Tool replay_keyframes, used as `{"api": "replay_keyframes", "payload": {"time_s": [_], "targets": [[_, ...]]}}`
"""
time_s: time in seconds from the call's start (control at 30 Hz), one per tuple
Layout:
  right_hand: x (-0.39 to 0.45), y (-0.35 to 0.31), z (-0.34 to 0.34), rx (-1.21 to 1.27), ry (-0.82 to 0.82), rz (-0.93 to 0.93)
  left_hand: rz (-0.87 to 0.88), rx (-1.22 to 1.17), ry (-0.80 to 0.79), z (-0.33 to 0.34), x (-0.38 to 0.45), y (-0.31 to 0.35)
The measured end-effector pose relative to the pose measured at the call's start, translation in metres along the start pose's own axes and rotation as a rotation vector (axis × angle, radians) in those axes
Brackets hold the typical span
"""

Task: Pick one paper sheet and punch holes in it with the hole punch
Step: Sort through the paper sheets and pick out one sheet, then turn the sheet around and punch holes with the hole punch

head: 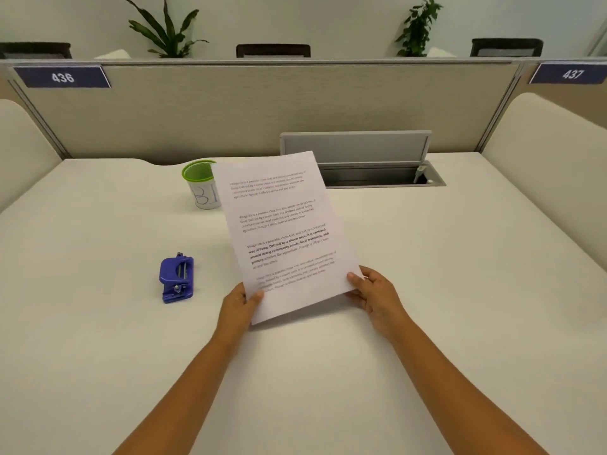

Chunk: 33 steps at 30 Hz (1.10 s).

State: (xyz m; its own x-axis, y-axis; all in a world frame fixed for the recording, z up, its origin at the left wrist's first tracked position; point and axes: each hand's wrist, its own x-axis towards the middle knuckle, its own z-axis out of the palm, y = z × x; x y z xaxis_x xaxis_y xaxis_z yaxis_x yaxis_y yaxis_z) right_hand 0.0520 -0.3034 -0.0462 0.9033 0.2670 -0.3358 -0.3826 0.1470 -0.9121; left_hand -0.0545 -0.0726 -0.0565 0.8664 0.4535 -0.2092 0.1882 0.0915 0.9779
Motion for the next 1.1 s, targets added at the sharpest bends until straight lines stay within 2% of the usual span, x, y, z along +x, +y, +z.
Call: {"api": "replay_keyframes", "payload": {"time_s": [0.13, 0.27, 0.37, 0.53, 0.67, 0.83, 0.93, 1.1], "targets": [[-0.007, 0.009, 0.009, 0.188, -0.080, 0.119, 0.001, -0.054, -0.004, 0.030, -0.012, -0.002], [-0.018, 0.023, 0.022, 0.324, -0.135, 0.122, -0.018, -0.114, 0.026, 0.051, -0.023, -0.006], [-0.024, 0.025, 0.029, 0.215, -0.163, 0.097, -0.006, -0.118, 0.029, 0.054, -0.028, -0.007], [-0.018, 0.014, 0.018, -0.078, -0.125, 0.083, -0.034, -0.183, -0.054, 0.044, -0.030, -0.003], [-0.016, 0.000, -0.009, -0.203, -0.088, 0.001, -0.076, -0.443, 0.060, 0.018, -0.016, 0.001], [-0.016, -0.008, -0.039, -0.185, -0.049, -0.013, -0.166, -0.685, 0.241, -0.022, 0.003, 0.005], [-0.016, -0.010, -0.047, -0.186, -0.042, -0.025, -0.204, -0.631, 0.225, -0.043, 0.014, 0.006], [-0.014, -0.011, -0.047, -0.221, -0.058, -0.042, -0.236, -0.257, 0.169, -0.048, 0.020, 0.002]]}}
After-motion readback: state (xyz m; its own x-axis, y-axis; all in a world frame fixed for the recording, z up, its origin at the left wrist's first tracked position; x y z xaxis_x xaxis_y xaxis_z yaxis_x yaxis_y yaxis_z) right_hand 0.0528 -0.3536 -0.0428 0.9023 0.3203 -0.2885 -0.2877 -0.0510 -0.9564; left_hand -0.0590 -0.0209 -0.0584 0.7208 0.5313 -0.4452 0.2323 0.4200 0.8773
